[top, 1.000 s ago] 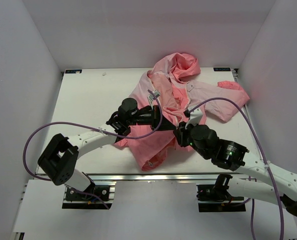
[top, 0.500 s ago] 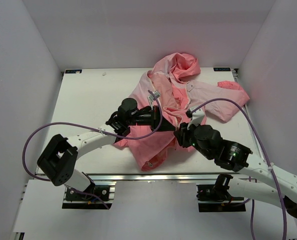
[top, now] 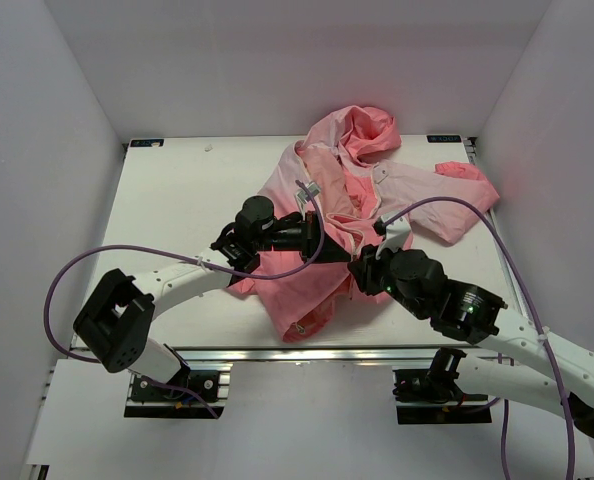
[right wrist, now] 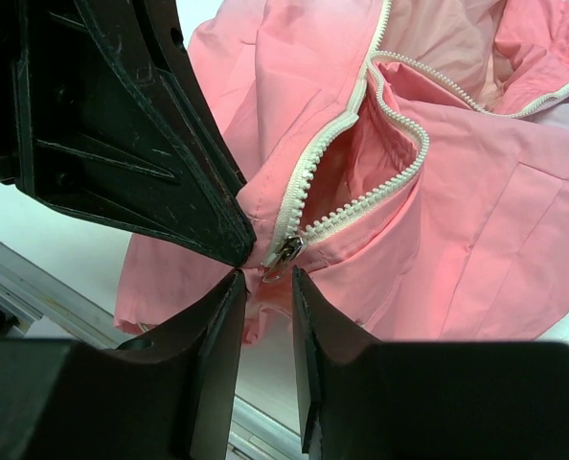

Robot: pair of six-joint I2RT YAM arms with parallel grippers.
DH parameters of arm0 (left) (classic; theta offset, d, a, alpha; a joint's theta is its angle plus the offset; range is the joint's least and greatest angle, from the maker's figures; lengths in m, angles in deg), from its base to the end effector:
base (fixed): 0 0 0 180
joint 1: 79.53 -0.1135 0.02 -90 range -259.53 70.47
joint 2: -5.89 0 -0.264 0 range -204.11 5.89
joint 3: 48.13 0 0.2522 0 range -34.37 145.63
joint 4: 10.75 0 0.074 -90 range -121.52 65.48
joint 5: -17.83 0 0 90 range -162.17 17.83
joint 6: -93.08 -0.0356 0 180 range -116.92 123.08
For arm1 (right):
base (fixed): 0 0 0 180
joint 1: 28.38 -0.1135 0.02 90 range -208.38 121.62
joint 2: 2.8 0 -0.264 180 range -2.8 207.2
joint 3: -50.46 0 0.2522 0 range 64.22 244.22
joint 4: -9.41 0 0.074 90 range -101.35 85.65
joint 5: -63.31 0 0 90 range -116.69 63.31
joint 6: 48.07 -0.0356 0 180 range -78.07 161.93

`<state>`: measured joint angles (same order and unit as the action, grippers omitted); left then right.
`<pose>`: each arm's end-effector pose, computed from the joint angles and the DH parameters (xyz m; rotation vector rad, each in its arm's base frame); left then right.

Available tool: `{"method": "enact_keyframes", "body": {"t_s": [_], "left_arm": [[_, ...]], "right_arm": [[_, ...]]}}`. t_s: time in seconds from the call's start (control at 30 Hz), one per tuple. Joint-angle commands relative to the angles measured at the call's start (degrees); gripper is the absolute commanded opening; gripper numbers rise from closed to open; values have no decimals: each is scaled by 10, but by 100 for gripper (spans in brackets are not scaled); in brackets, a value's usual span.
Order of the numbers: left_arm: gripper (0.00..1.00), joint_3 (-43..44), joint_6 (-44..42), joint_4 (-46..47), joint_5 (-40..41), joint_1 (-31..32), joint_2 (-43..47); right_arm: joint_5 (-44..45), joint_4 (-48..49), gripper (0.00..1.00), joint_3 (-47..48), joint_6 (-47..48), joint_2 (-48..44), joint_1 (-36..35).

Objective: Zip up the jacket

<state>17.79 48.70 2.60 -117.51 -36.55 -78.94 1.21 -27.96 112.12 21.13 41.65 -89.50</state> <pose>0.2266 -0.2458 0.2851 0.6640 1.8817 -1.7403 0.0974 0.1421 0.3366 -0.3427 1.8815 0.5089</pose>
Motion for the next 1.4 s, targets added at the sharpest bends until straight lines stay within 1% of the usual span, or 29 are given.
{"method": "enact_keyframes", "body": {"t_s": [0.0,0.13,0.23,0.37,0.47,0.57,0.67,0.9,1.03,1.07,1.1,1.13,1.2,1.23,1.27,1.37], "left_arm": [[0,-7,-8,8,-29,3,32],[0,-7,-9,8,-32,3,33],[0,-8,-8,12,-34,3,31],[0,-8,-6,15,-41,3,29],[0,-9,-12,7,-37,3,31],[0,-11,-14,8,-36,3,31],[0,-10,-19,3,-34,3,31],[0,-7,-41,-29,-26,3,34],[0,-7,-61,-58,-17,3,39],[0,-7,-72,-66,-14,3,41],[0,-4,-83,-99,-7,3,42],[0,0,-115,-124,3,3,48],[0,7,-141,-177,38,3,53],[0,7,-148,-181,44,3,57],[0,5,-150,-181,49,3,63],[0,4,-151,-176,49,3,63]], "right_arm": [[39,18,31,4,4,-9,11],[44,22,31,4,1,1,15],[56,46,31,3,-1,16,19],[83,52,30,11,-30,40,21],[76,54,22,11,-31,33,22],[82,52,10,4,-35,13,22],[76,41,8,4,-35,3,23],[86,-6,6,16,-33,-1,28],[73,-15,6,15,-18,-8,28],[59,-16,6,15,-5,-11,28],[49,-18,7,15,5,-12,28],[39,-25,7,17,15,-12,28],[26,-37,8,25,22,-9,29],[16,-45,11,25,26,-6,28],[12,-48,21,26,25,-4,28],[-24,-48,27,25,36,3,29]]}}
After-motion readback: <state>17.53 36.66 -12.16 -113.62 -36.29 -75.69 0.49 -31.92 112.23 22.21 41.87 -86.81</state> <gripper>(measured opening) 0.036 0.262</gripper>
